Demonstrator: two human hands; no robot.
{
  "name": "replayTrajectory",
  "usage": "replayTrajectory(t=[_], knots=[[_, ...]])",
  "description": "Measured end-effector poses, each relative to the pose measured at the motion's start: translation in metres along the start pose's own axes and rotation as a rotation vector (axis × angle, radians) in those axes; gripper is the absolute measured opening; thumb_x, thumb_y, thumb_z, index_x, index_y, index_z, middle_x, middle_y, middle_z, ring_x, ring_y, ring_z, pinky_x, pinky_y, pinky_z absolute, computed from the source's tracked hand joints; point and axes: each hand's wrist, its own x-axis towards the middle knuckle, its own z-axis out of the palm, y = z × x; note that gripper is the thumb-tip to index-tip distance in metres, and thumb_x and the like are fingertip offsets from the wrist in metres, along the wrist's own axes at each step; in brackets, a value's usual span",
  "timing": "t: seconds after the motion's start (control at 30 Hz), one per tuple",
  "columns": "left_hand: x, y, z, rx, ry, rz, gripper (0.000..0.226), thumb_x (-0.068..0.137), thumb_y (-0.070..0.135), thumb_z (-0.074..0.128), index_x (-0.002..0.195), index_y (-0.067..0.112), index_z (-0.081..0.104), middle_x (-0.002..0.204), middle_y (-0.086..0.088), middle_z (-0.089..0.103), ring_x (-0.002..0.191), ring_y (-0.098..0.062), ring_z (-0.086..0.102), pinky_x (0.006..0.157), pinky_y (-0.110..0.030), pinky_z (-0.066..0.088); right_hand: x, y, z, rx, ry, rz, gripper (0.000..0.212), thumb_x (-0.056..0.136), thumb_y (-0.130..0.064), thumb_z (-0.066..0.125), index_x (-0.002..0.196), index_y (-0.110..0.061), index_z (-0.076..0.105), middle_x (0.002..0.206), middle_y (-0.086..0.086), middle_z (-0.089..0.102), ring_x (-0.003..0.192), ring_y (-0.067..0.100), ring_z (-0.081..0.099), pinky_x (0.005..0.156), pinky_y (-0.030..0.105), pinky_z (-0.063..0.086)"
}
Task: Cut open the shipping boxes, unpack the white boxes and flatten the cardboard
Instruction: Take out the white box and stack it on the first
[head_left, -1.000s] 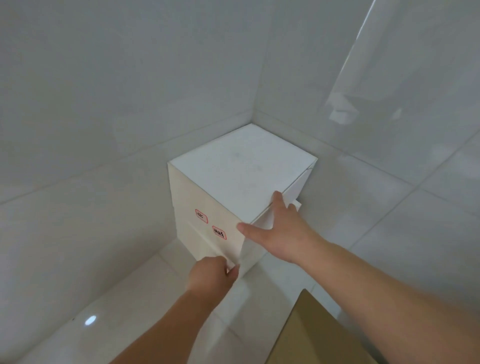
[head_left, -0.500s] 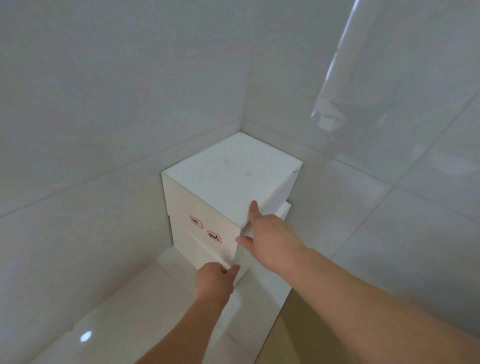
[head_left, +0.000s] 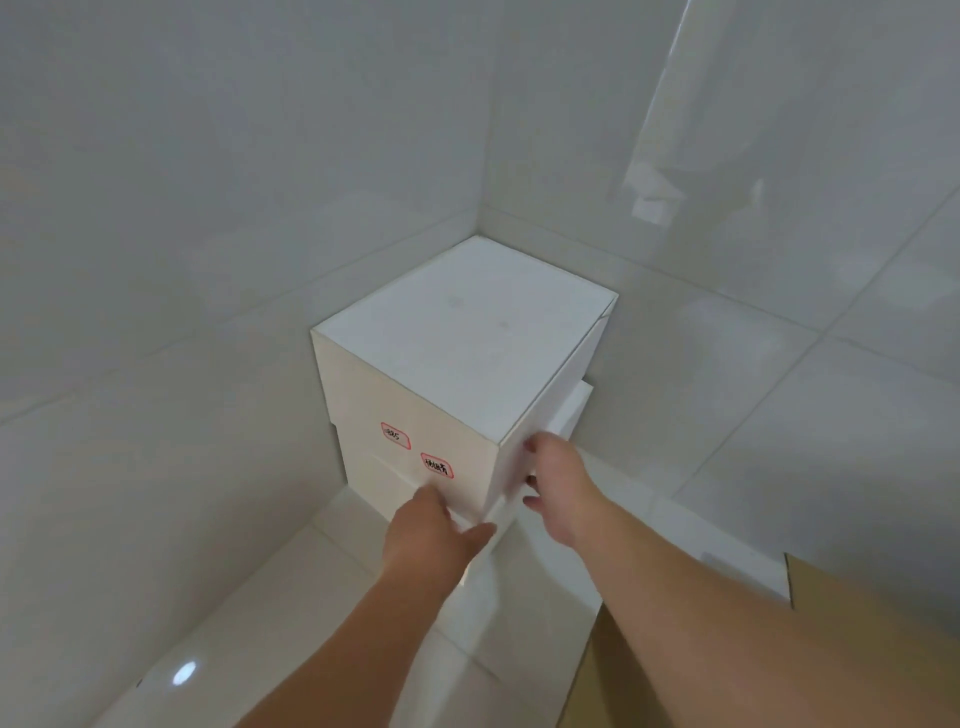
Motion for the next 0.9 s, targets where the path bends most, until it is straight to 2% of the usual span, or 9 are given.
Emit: replayTrajectory(t=[0.1, 0.2, 0.37, 0.47, 0.53, 0.6, 0.67, 0.8, 0.9], knots=[[0.002, -0.004, 0.007, -0.098, 0.0, -0.068, 0.051, 0.061, 0.051, 0.081, 0.08, 0.016, 0.049, 0.075, 0.004, 0.057, 0.069, -0.015, 0.055, 0.055, -0.028, 0.037, 0.014, 0.006, 0.006, 0.35, -0.03, 0.07, 0.1, 0.071, -0.086, 0.041, 0.147, -0.021, 0.032, 0.15, -0.001, 0.037, 0.136, 0.023, 0.037, 0.113, 0.05, 0.026], [-0.002, -0.01, 0.017, -0.257, -0.025, -0.195, 0.053, 0.06, 0.05, 0.082, 0.083, 0.015, 0.05, 0.078, 0.0, 0.064, 0.072, -0.017, 0.061, 0.06, -0.029, 0.045, 0.028, 0.0, 0.003, 0.396, -0.008, 0.03, 0.124, 0.05, -0.097, 0.04, 0.148, -0.022, 0.033, 0.149, -0.002, 0.039, 0.136, 0.018, 0.037, 0.115, 0.048, 0.025], [0.005, -0.013, 0.029, -0.334, -0.061, -0.126, 0.052, 0.067, 0.043, 0.081, 0.093, 0.013, 0.048, 0.083, 0.001, 0.064, 0.074, -0.012, 0.059, 0.05, -0.017, 0.035, 0.05, -0.007, 0.008, 0.314, -0.005, -0.044, 0.107, 0.057, -0.098, 0.032, 0.137, -0.03, 0.049, 0.126, -0.01, 0.056, 0.115, 0.009, 0.05, 0.112, 0.046, 0.029], [0.011, -0.017, 0.03, -0.298, -0.093, -0.099, 0.057, 0.069, 0.042, 0.081, 0.1, 0.012, 0.044, 0.088, -0.001, 0.061, 0.079, -0.02, 0.064, 0.062, -0.031, 0.052, 0.052, -0.011, 0.001, 0.201, -0.045, 0.009, 0.121, 0.052, -0.099, 0.025, 0.149, -0.027, 0.03, 0.151, -0.011, 0.035, 0.141, 0.012, 0.027, 0.116, 0.054, 0.013], [0.011, -0.018, 0.029, -0.292, -0.115, -0.094, 0.058, 0.07, 0.043, 0.079, 0.102, 0.011, 0.042, 0.09, -0.001, 0.06, 0.081, -0.023, 0.064, 0.07, -0.036, 0.054, 0.053, -0.014, -0.002, 0.21, -0.046, 0.012, 0.112, 0.061, -0.096, 0.024, 0.148, -0.026, 0.033, 0.148, -0.008, 0.04, 0.137, 0.017, 0.034, 0.115, 0.054, 0.018], [0.012, -0.018, 0.026, -0.214, -0.118, -0.06, 0.062, 0.07, 0.047, 0.078, 0.105, 0.01, 0.043, 0.091, 0.0, 0.06, 0.081, -0.019, 0.06, 0.067, -0.03, 0.048, 0.055, -0.019, -0.002, 0.268, -0.015, -0.055, 0.096, 0.066, -0.093, 0.029, 0.132, -0.028, 0.054, 0.111, -0.012, 0.062, 0.101, 0.014, 0.054, 0.102, 0.048, 0.038], [0.016, -0.02, 0.024, -0.177, -0.115, -0.03, 0.067, 0.069, 0.05, 0.077, 0.108, 0.008, 0.043, 0.096, -0.002, 0.06, 0.083, -0.02, 0.06, 0.068, -0.03, 0.048, 0.053, -0.028, 0.0, 0.28, -0.042, -0.11, 0.077, 0.065, -0.092, 0.039, 0.108, -0.034, 0.065, 0.08, -0.017, 0.067, 0.074, 0.008, 0.053, 0.085, 0.038, 0.043], [0.013, -0.017, 0.024, -0.177, -0.142, -0.064, 0.068, 0.071, 0.049, 0.075, 0.111, 0.007, 0.039, 0.103, -0.007, 0.059, 0.089, -0.03, 0.064, 0.076, -0.043, 0.056, 0.042, -0.041, -0.005, 0.215, -0.082, -0.11, 0.05, 0.072, -0.071, 0.058, 0.105, -0.033, 0.066, 0.101, -0.011, 0.069, 0.103, 0.015, 0.058, 0.095, 0.046, 0.041], [0.009, -0.009, 0.02, -0.148, -0.157, -0.119, 0.073, 0.07, 0.051, 0.075, 0.115, 0.005, 0.04, 0.107, -0.008, 0.059, 0.092, -0.031, 0.064, 0.079, -0.043, 0.056, 0.032, -0.046, -0.006, 0.138, 0.037, -0.108, 0.065, 0.073, -0.067, 0.062, 0.122, -0.025, 0.059, 0.12, -0.005, 0.063, 0.111, 0.021, 0.055, 0.098, 0.048, 0.041]])
